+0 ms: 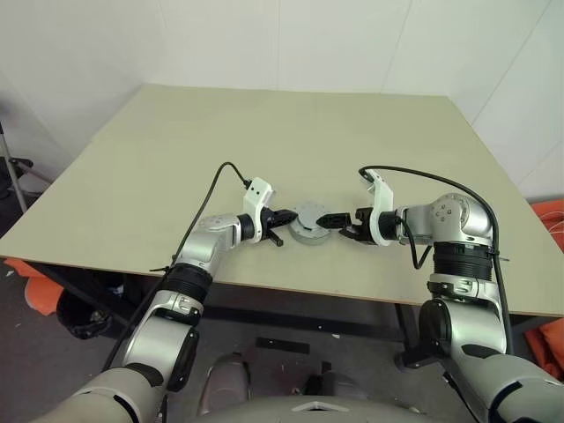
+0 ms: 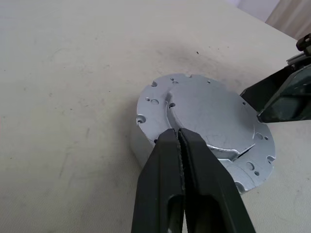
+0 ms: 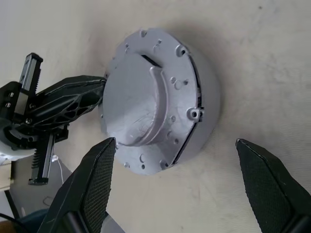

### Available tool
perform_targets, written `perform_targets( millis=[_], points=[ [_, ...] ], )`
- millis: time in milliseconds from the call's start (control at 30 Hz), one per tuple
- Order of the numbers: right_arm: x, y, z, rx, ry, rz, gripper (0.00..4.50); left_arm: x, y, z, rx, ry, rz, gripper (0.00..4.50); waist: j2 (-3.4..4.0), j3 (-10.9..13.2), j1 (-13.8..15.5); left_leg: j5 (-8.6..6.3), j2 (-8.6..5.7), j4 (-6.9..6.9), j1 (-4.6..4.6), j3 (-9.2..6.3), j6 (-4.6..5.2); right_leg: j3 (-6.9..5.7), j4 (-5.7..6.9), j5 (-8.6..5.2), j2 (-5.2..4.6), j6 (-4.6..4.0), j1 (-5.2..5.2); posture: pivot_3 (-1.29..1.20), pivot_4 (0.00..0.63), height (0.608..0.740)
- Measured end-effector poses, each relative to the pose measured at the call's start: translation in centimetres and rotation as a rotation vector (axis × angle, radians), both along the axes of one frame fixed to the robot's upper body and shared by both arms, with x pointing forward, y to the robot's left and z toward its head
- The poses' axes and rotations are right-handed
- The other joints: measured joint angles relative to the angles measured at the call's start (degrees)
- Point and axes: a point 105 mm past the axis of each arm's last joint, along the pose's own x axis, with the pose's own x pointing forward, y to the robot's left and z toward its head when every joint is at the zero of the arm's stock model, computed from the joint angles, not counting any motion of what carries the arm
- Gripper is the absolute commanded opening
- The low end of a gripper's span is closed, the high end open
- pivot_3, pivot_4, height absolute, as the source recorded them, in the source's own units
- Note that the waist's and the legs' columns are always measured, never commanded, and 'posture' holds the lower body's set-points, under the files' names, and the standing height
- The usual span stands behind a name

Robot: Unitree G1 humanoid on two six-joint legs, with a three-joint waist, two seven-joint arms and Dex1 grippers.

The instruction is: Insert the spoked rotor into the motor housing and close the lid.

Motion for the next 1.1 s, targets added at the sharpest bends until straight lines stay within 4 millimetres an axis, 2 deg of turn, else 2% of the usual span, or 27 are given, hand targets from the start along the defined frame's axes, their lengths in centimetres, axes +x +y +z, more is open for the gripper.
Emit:
perform_targets(
  millis=[500,733,1100],
  points=[
    [0.6,0.0,-0.7,0.252,0.079,-0.162,4.48,0.1,0.2,0.0,0.006,0.000,0.004,0.07,0.07,0.0,-0.1,0.05,0.01,-0.04,0.07,0.00,-0.08,0.00,0.03,0.00,0.01,0.01,0.01,0.00,0.000,0.740],
    [0.8,0.1,-0.7,0.273,0.091,-0.174,4.48,0.0,0.2,0.0,0.006,0.000,0.002,0.07,0.07,0.0,-0.1,0.05,0.01,-0.07,0.07,0.01,-0.09,0.00,0.02,-0.01,0.01,0.01,0.00,0.00,0.000,0.740],
    [0.5,1.3,-0.4,0.415,0.104,-0.140,4.48,0.1,0.5,-0.1,0.011,0.000,0.009,0.07,0.17,0.0,0.0,0.05,0.01,-0.11,-0.02,0.05,-0.08,0.00,0.01,-0.01,0.01,0.00,-0.11,0.00,0.000,0.740]
  ],
)
